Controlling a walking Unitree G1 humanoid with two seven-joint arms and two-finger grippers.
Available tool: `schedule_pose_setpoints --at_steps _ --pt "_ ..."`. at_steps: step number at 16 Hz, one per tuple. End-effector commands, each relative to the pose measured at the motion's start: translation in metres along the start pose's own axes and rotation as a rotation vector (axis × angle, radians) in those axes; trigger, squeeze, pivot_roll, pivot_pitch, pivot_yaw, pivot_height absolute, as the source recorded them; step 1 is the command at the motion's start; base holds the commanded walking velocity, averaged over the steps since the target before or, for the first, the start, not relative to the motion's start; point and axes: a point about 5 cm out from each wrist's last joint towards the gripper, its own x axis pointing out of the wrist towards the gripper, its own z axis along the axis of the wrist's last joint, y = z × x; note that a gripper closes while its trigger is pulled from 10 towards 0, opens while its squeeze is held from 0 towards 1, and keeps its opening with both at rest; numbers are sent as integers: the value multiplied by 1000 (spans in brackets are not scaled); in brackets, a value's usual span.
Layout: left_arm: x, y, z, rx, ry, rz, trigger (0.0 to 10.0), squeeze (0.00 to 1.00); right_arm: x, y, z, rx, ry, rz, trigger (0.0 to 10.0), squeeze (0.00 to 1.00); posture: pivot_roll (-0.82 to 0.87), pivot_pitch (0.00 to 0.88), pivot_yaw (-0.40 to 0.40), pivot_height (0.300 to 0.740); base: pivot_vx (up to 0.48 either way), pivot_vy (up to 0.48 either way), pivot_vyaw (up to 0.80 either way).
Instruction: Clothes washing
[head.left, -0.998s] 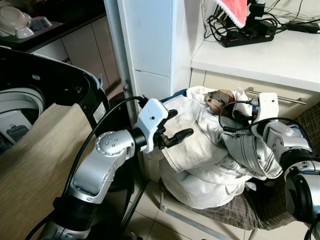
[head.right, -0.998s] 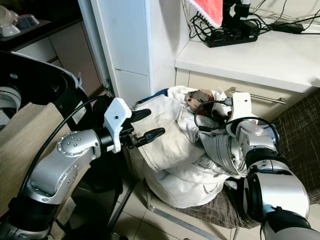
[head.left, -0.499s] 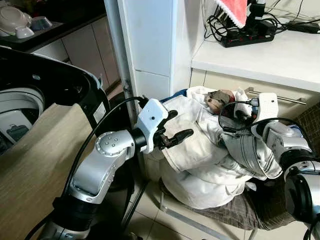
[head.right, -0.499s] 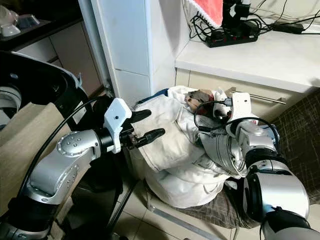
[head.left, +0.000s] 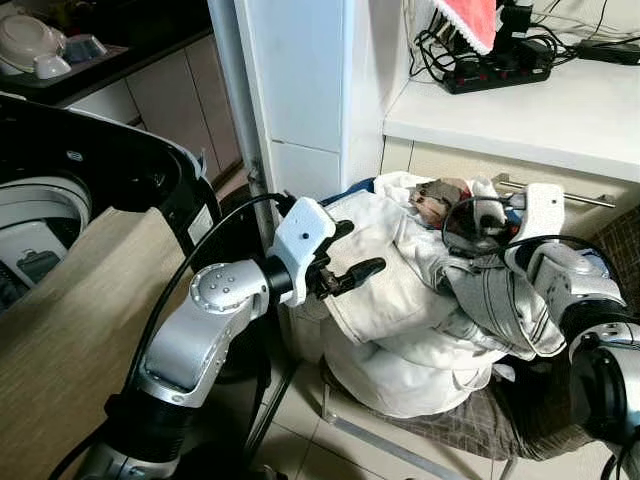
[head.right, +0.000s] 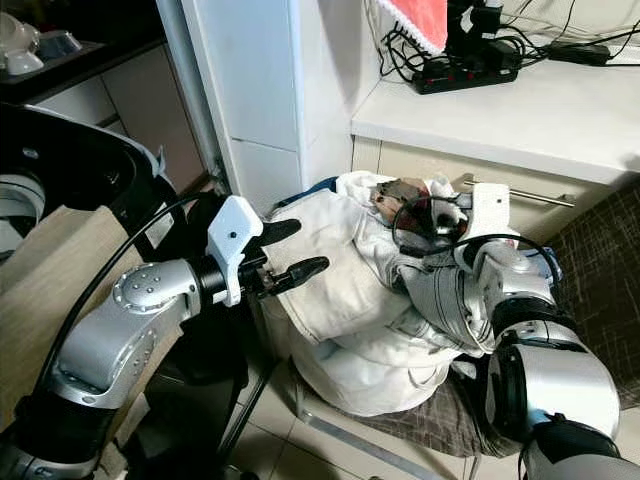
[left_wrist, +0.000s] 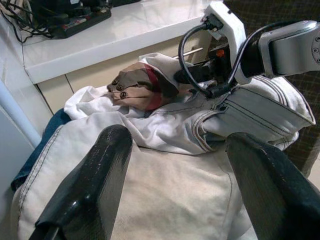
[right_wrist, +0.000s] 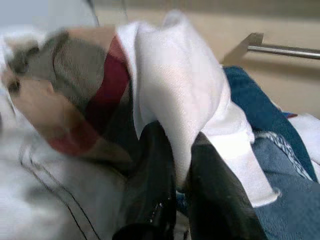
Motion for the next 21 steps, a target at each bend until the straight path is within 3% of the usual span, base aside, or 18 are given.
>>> schedule_pose_setpoints --at_steps 1,2,3,5,7,9,11,14,18,19,21 --pt "0 3 7 14 -43 34 10000 0 0 2 19 70 -111 36 0 0 -57 0 79 740 0 0 0" --pt "2 6 11 10 -77 77 10000 0 -2 3 35 180 -209 88 0 0 -66 0 77 740 0 0 0" --pt "5 12 18 6 -124 132 10000 0 -11 8 64 248 -365 214 0 0 -78 0 85 740 0 0 0" --pt "7 13 23 12 -148 143 10000 0 -24 18 83 242 -458 323 0 0 -90 0 91 740 0 0 0" --pt "13 11 38 54 -200 120 10000 0 -63 47 110 185 -562 583 0 0 -97 0 99 740 0 0 0" --pt "16 11 51 52 -264 126 10000 0 -99 65 125 158 -603 800 0 0 -104 0 103 740 0 0 0" --pt "19 9 61 31 -305 93 10000 0 -132 76 125 115 -583 1002 0 0 -109 0 98 740 0 0 0" --pt "23 2 68 16 -344 61 10000 0 -161 88 121 152 -563 1165 0 0 -113 0 94 740 0 0 0" --pt "22 -15 75 -86 -441 -49 10000 0 -160 88 113 178 -524 1150 0 0 -113 0 94 740 0 0 0" --pt "18 -17 64 -96 -393 -76 10000 1000 -159 84 112 184 -517 1127 0 0 -113 0 94 740 0 0 0" --pt "11 -13 51 -104 -343 -71 10000 1000 -158 79 110 187 -508 1100 0 0 -114 0 94 740 0 0 0"
